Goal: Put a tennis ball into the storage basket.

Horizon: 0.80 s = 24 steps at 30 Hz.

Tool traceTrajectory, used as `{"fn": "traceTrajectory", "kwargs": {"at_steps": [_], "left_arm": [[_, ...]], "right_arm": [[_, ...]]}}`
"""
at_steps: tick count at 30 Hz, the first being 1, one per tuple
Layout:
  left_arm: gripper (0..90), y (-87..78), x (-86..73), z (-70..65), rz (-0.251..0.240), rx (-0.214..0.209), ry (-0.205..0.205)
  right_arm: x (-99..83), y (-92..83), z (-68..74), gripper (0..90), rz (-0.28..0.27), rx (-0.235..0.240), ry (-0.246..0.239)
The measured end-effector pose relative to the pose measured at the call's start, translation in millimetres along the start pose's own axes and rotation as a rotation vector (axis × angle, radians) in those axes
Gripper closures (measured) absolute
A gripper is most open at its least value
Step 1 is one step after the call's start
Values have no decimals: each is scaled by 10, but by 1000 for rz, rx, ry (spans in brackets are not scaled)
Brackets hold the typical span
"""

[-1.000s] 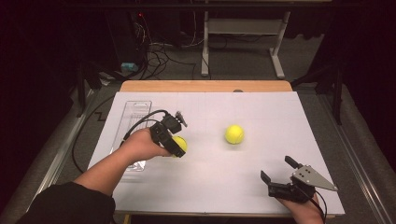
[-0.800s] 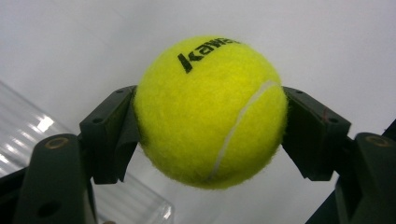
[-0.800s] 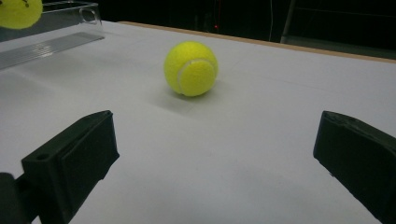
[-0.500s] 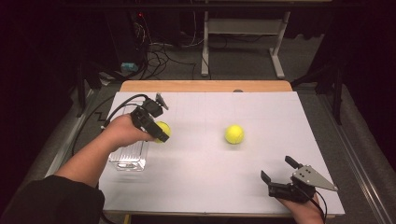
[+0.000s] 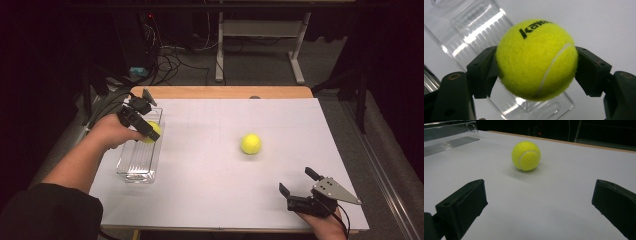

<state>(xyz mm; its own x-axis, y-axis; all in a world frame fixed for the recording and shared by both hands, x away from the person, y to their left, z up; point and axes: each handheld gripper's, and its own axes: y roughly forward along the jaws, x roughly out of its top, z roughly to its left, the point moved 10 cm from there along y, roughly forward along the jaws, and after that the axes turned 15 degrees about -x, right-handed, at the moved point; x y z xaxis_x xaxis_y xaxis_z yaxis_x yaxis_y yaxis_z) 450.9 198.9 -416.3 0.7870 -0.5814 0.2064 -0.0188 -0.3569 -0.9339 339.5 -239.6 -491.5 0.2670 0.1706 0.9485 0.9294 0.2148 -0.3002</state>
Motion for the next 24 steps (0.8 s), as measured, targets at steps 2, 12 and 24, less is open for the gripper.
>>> {"fn": "traceTrajectory", "kwargs": {"at_steps": [2, 12, 24], "left_arm": [[263, -8, -15, 35, 3, 4, -8], [263, -16, -103, 318, 5, 50, -100], [263, 225, -86, 461, 23, 41, -147]], "right_arm": [[-4, 3, 2, 0, 2, 1, 1], [-12, 7, 6, 0, 4, 1, 3], [-15, 4, -2, 0, 3, 0, 0]]}}
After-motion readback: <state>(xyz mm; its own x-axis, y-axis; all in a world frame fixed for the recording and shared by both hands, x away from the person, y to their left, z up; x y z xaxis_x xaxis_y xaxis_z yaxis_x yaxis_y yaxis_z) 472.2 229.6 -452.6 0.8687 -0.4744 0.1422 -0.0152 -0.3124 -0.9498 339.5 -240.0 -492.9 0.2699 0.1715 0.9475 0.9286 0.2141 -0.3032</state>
